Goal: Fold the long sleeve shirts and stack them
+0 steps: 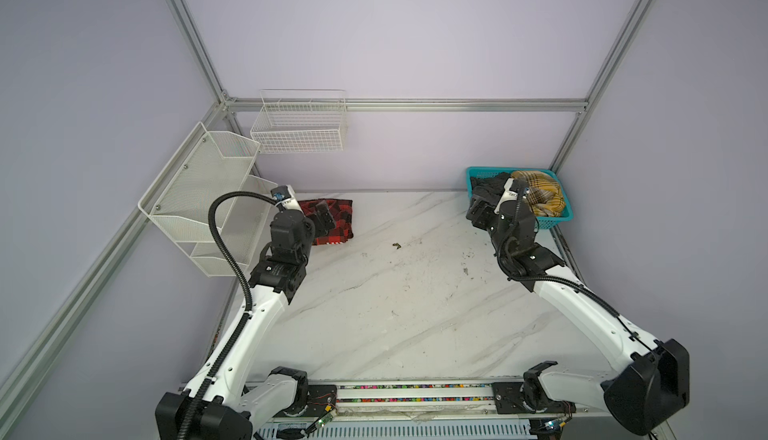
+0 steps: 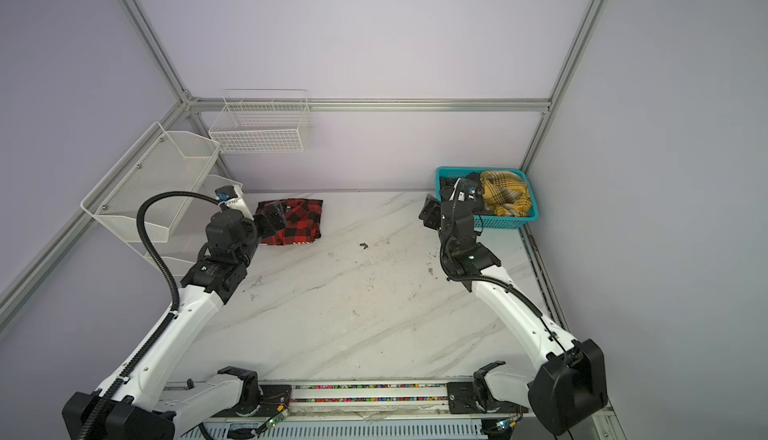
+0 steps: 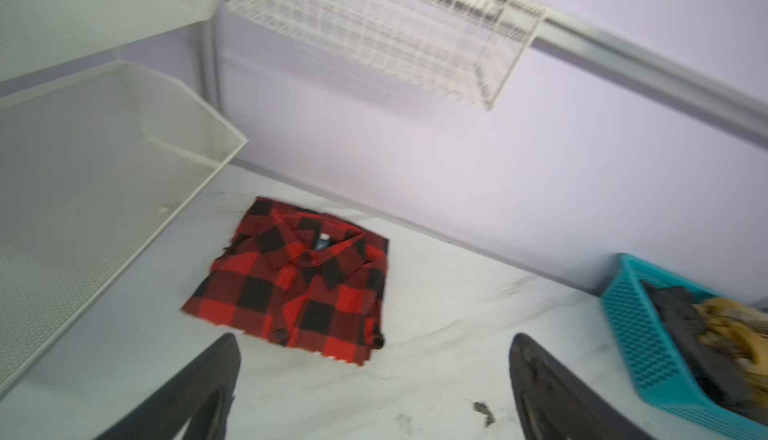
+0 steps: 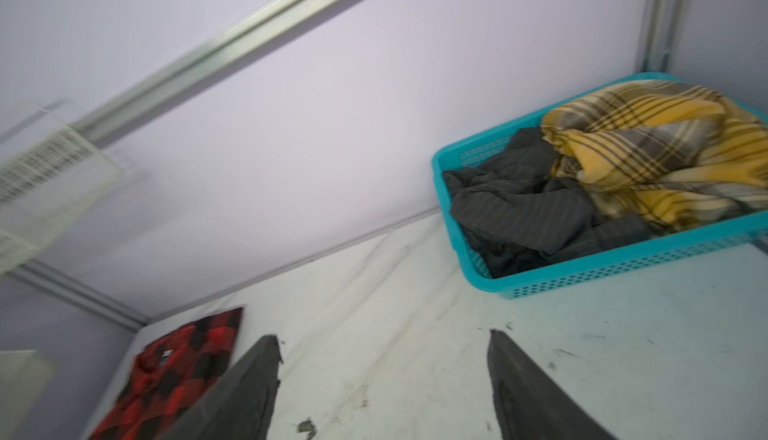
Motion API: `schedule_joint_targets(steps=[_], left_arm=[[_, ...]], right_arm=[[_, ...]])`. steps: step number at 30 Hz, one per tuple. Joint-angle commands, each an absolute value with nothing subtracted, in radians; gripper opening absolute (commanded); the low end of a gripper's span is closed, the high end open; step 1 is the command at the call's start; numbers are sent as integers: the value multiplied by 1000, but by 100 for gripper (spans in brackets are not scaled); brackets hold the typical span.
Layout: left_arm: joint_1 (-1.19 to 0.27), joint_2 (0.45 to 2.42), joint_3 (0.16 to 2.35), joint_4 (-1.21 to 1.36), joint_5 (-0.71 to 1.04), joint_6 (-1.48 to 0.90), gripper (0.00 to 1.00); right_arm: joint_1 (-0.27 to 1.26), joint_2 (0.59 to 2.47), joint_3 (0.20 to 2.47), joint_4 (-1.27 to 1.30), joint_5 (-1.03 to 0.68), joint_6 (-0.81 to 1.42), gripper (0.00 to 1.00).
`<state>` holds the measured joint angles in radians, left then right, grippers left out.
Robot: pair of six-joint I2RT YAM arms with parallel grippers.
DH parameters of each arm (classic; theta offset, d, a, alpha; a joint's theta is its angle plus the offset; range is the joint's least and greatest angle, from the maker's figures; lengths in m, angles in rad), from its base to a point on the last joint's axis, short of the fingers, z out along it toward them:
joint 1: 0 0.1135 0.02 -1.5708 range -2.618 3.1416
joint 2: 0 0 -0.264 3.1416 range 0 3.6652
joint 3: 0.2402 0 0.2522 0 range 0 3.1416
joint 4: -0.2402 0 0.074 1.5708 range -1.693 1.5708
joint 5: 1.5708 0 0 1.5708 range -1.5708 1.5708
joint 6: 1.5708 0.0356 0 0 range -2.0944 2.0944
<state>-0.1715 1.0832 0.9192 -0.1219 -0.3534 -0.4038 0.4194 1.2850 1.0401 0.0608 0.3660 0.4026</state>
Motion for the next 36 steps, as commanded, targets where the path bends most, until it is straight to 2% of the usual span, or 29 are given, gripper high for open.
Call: schedule_joint_targets(steps=[1,4,7,11,14,20,22,25,27,30,34,36], left_arm=[[-127,1133,770,65,-523,-278,99],[-91,1226,741,-7,-619,-300,99],[-61,1294,655,84,-661,-284,99],[-27,1335,500,315,-621,-261,100],[-11,1342,477,422,-587,-245,100],[37,1448,428,704,-450,-219,100],[35,1480,422,775,-424,-154,100],[34,1471,430,737,-332,-136,100],[33,1487,401,804,-267,-109,100],[28,1584,339,1041,-224,-54,100],[28,1539,383,884,-237,-88,100],[28,1546,379,901,-235,-80,100]], right_arm=[[391,1331,1013,75,520,361,84],[319,1368,972,76,558,428,85],[263,1420,927,110,616,461,86],[249,1495,911,163,717,428,86],[236,1542,888,205,790,433,87],[222,1613,770,522,826,316,86],[220,1648,727,705,755,196,86],[218,1705,694,865,682,53,86],[190,1712,604,1048,538,1,88],[157,1748,518,1227,362,-30,89],[94,1764,496,1259,189,-29,90],[90,1786,482,1309,149,-45,95]])
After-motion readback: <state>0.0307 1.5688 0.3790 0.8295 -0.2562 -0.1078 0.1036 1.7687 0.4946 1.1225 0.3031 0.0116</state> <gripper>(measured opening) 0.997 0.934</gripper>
